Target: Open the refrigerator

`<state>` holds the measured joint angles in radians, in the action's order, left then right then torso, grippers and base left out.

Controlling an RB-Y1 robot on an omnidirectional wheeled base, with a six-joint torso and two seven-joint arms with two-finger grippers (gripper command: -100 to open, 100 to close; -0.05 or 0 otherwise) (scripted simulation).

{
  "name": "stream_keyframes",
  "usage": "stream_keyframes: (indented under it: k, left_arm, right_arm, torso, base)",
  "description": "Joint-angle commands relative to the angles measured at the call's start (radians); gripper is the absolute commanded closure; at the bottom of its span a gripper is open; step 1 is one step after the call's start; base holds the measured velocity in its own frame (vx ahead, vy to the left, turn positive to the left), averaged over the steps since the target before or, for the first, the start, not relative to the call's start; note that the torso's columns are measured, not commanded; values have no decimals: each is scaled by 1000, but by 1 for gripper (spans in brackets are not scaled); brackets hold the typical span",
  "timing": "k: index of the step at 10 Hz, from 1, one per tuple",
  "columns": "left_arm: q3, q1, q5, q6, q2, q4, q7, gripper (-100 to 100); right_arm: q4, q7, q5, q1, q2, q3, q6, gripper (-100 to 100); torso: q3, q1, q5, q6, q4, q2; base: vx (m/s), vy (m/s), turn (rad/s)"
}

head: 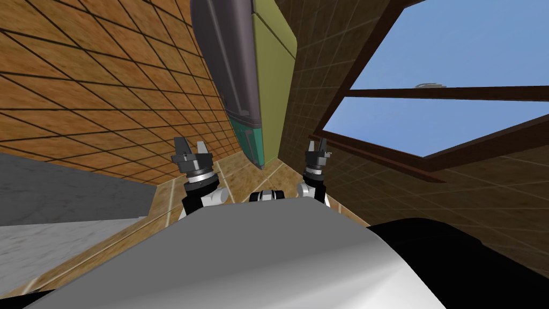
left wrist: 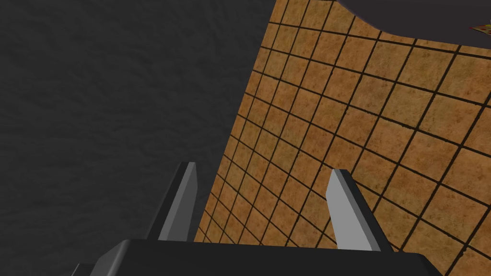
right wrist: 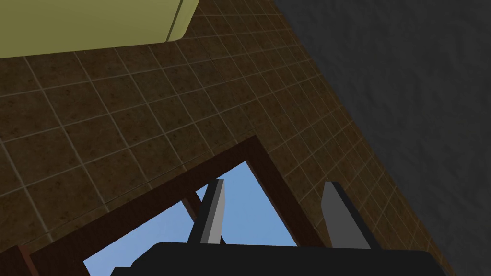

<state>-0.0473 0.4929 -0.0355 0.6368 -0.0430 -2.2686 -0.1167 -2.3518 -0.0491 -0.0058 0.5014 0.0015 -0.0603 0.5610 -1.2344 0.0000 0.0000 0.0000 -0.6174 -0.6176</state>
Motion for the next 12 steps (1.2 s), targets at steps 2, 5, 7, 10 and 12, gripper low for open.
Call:
stream_keyframes:
  k: [2, 5, 7, 10, 12]
  left_arm:
    - [-3, -10, -5, -22, 77, -12, -1, -100]
    - [-9, -25, -13, -57, 145, -23, -3, -100]
    - [-18, -46, -25, -108, 187, -34, -6, -100]
    - [-29, -73, -41, -173, 218, -45, -10, -100]
    - [-43, -105, -60, -237, 242, -58, -14, -100]
  right_arm:
    - [0, 0, 0, 0, 0, 0, 0, 0]
    - [0, 0, 0, 0, 0, 0, 0, 0]
    - [0, 0, 0, 0, 0, 0, 0, 0]
    - [0, 0, 0, 0, 0, 0, 0, 0]
    - [0, 0, 0, 0, 0, 0, 0, 0]
  torso:
    - [-217, 0, 0, 0, -107, -107]
    - [-242, 0, 0, 0, -120, -120]
    - [-243, -1, 0, 0, -120, -118]
    - [-242, -1, 0, 0, -120, -119]
    - [-241, 1, 0, 0, -121, -122]
  base:
    - [25, -8, 34]
    - [34, -12, 41]
    - [88, -34, 92]
    - [102, -34, 96]
    - [99, -32, 134]
